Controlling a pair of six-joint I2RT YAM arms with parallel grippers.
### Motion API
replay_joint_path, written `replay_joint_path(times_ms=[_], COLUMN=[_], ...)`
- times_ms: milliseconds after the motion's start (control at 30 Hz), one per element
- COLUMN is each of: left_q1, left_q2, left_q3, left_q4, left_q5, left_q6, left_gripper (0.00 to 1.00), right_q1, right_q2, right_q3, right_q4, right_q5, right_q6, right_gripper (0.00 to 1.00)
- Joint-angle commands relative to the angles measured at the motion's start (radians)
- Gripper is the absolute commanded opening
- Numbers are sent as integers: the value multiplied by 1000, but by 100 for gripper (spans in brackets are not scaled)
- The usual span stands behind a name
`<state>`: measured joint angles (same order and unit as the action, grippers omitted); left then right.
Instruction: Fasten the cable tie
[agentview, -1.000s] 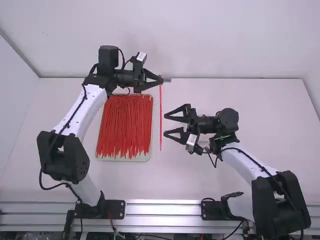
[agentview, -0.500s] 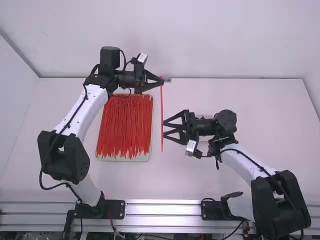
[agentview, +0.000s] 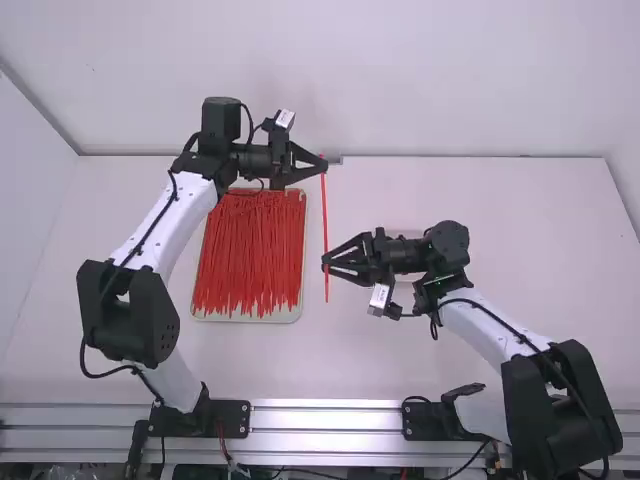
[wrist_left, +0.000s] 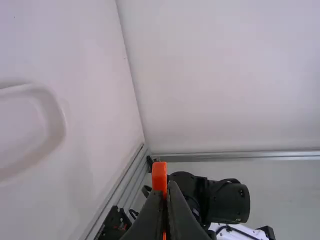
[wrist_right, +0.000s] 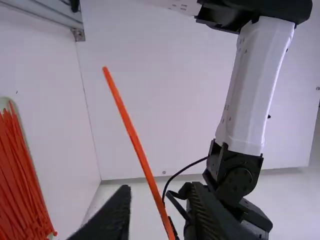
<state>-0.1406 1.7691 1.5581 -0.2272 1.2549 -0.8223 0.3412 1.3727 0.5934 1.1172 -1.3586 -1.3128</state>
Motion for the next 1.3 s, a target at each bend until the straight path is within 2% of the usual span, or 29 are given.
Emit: replay_joint_path(times_ms=[0, 100, 267, 467, 567, 900, 1133, 1267], left_q1=[-3, -3, -3, -4, -3, -3, -3, -3], left_q2=[-8, -8, -7, -7, -8, -8, -7, -8], left_q3=[-5, -5, -5, -5, -6, -5, -6, -6], left_q4=[3, 0, 0, 1, 2, 0, 0, -1], left_q5=[12, 11, 11, 11, 11, 11, 12, 11], left_q6=[4, 4, 5, 5, 4, 8, 11, 16], left_gripper=[2, 2, 2, 2, 2, 2, 2, 2], right_q1=[0, 0, 0, 0, 0, 0, 0, 0], right_q2=[0, 0, 0, 0, 0, 0, 0, 0], right_q3=[-7, -7, -7, -7, -7, -7, -7, -6], right_q4=[2, 2, -3, -6, -6, -63, -14, 24], right_q5=[-13, -25, -33, -33, -33, -37, -39, 31], right_q6=[7, 7, 7, 7, 7, 12, 391, 613], right_gripper=[25, 18, 16, 8, 0, 0, 0, 0])
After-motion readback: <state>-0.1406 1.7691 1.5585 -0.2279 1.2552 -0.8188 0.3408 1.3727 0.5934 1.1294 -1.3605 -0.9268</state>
